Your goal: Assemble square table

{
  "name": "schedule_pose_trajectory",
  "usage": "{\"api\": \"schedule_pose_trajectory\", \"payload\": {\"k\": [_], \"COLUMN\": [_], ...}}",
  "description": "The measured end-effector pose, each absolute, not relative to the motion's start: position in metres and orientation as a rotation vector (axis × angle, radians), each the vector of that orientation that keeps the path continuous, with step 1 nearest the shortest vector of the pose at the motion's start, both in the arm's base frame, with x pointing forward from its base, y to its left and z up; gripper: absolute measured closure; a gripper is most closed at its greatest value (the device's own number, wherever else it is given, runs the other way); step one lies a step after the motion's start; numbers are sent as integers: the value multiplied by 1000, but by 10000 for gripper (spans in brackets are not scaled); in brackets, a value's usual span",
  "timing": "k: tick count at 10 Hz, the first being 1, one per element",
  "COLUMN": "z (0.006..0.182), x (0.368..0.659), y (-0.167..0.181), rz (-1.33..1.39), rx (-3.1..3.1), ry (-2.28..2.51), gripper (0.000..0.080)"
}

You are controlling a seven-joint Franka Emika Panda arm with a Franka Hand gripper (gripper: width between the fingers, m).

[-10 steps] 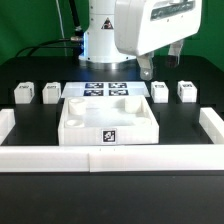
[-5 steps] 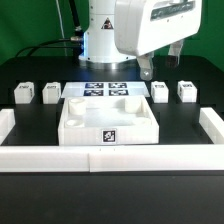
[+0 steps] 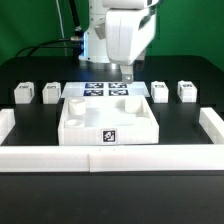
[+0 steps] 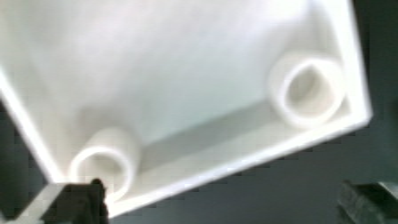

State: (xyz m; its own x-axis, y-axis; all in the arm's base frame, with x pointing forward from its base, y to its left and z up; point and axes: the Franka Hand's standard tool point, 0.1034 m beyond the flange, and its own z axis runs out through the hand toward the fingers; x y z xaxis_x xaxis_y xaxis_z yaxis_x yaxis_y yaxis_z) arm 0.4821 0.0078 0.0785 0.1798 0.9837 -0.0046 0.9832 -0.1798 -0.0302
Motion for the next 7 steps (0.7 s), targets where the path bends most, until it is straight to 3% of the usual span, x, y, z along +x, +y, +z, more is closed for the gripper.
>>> {"api": "schedule_pose_trajectory", "payload": {"k": [2, 5, 7], "z": [58, 19, 13], "x": [454, 438, 438], "y": [-18, -33, -33], "rz": [33, 7, 0], "rx": [-2187, -2115, -2122], "ry": [-2209, -2258, -2253], "gripper": [150, 150, 150]}}
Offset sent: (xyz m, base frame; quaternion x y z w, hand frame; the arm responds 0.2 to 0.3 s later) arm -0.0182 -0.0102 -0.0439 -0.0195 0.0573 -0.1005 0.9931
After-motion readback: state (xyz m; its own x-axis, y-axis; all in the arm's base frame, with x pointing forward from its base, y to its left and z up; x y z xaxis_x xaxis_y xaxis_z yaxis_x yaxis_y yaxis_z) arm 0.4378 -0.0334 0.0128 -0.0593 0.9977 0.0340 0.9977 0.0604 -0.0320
